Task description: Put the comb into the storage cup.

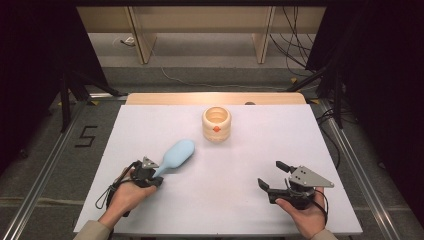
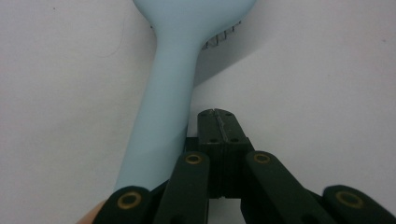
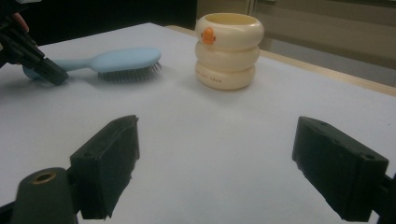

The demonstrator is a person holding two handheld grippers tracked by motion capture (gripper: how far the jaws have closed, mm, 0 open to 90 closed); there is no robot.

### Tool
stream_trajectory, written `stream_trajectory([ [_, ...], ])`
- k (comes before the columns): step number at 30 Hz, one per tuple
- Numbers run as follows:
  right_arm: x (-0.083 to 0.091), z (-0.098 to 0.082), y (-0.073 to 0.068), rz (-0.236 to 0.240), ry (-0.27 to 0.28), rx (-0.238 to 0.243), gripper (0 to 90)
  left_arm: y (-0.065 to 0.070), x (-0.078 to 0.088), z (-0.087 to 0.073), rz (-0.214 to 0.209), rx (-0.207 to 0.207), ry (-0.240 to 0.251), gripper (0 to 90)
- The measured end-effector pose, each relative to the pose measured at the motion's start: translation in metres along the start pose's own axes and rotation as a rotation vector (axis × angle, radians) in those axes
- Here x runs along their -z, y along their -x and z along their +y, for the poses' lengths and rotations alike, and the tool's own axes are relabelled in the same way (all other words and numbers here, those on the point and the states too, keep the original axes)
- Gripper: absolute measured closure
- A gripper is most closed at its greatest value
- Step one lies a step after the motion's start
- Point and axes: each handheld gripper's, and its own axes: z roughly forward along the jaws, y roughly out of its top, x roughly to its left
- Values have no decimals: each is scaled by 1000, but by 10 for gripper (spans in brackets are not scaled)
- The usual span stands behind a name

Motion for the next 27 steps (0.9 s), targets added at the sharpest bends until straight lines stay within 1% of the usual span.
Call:
stream_trajectory([
  [3, 0, 0, 0, 0, 0, 2, 158, 1, 1, 0, -13, -9, 4, 863],
  [5, 0, 0, 0, 0, 0, 2, 158, 1, 1, 0, -19, -11, 9, 820],
  [6, 0, 0, 0, 0, 1, 2, 158, 3, 3, 1, -39, -6, 14, 792],
  [8, 0, 0, 0, 1, 1, 0, 159, 4, 7, 3, -71, 2, 26, 729],
  [9, 0, 0, 0, 1, 1, 0, 159, 4, 7, 3, -71, 2, 26, 697],
  [10, 0, 0, 0, 1, 0, 0, 158, 7, 11, 6, -97, -9, 39, 644],
  [12, 0, 0, 0, 1, -1, 1, 158, 8, 15, 8, -110, -20, 52, 558],
  [13, 0, 0, 0, 1, -2, 2, 158, 9, 17, 10, -111, -18, 72, 511],
  [14, 0, 0, 0, 1, -3, 3, 158, 9, 20, 11, -104, -30, 90, 448],
  [15, 0, 0, 0, 0, -3, 1, 158, 9, 20, 11, -104, -30, 90, 391],
  [16, 0, 0, 0, -1, -3, -2, 158, 9, 24, 15, -73, -67, 110, 330],
  [18, -1, -1, 0, 0, -4, -1, 158, 8, 27, 18, -48, -100, 108, 210],
  [19, -1, -1, 0, 0, -4, -1, 158, 8, 27, 18, -48, -100, 108, 168],
  [20, -1, -1, 0, 0, -6, -2, 159, 5, 27, 21, -30, -107, 91, 145],
  [21, -1, -1, 0, -2, -9, -1, 158, 3, 26, 23, -17, -123, 80, 141],
  [22, -2, -1, 0, -3, -12, -1, 158, 1, 25, 25, -6, -129, 74, 119],
  [23, -2, -1, 0, -2, -14, -1, 158, -1, 23, 28, -4, -133, 63, 92],
  [24, -2, -1, 0, -2, -14, -2, 158, -4, 22, 30, -7, -143, 46, 83],
  [25, -2, -1, 0, -2, -14, -2, 158, -4, 22, 30, -7, -143, 46, 75],
  [26, -2, -1, 1, -2, -13, -5, 159, -9, 18, 35, -12, -156, 10, 63],
  [27, -2, -1, 1, -2, -13, -5, 159, -9, 18, 35, -12, -156, 10, 62],
])
